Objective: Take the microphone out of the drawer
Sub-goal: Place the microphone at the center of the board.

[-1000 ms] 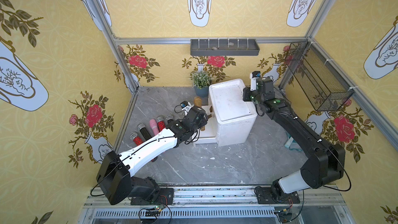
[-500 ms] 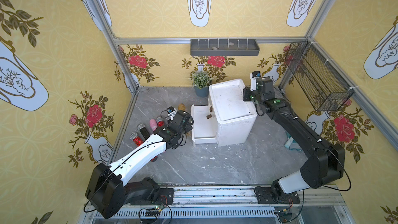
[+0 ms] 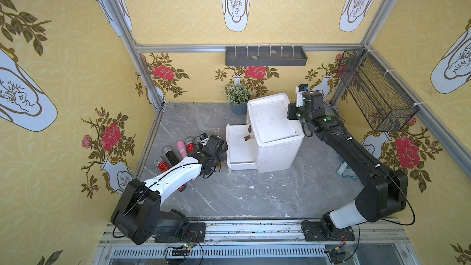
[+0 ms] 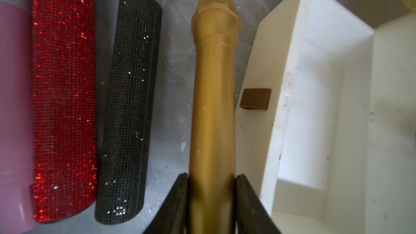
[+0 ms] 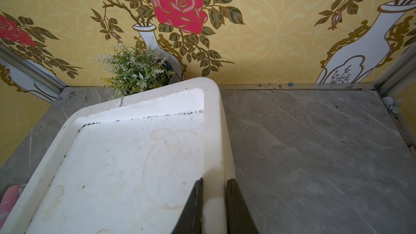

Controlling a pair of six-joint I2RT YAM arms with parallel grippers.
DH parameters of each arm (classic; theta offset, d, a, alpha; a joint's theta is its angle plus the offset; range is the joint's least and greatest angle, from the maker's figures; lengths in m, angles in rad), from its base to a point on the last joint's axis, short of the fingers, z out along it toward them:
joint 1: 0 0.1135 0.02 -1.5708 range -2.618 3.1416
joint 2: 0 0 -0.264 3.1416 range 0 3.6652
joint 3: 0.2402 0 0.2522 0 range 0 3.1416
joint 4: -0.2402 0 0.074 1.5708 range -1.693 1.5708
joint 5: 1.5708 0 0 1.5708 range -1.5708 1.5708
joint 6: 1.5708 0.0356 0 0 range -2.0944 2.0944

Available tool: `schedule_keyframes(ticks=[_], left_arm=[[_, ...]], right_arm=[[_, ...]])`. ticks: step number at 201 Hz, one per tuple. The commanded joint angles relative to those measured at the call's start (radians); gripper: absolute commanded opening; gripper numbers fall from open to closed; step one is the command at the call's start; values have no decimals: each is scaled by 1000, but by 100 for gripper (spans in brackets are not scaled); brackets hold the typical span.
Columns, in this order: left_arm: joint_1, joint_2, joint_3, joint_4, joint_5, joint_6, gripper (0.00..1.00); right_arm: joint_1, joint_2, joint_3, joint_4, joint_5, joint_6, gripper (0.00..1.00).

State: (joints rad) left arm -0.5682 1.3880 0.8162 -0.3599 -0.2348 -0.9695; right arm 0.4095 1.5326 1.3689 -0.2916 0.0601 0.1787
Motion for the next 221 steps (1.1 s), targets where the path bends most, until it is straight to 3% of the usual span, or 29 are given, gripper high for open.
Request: schedule_keyframes(ticks=[1, 131, 192, 221], left_arm=[[4, 36, -3, 23, 4, -5, 0], [4, 185, -2, -18, 29, -24, 0], [4, 136, 20, -70, 14, -20, 39], [5, 66, 39, -111, -22, -10, 51]], right_arm=[[9, 24, -14, -237, -75, 30, 9], [9, 18, -23, -232, -73, 28, 9], [9, 16, -27, -230, -72, 30, 9], [9, 16, -27, -230, -72, 31, 9]])
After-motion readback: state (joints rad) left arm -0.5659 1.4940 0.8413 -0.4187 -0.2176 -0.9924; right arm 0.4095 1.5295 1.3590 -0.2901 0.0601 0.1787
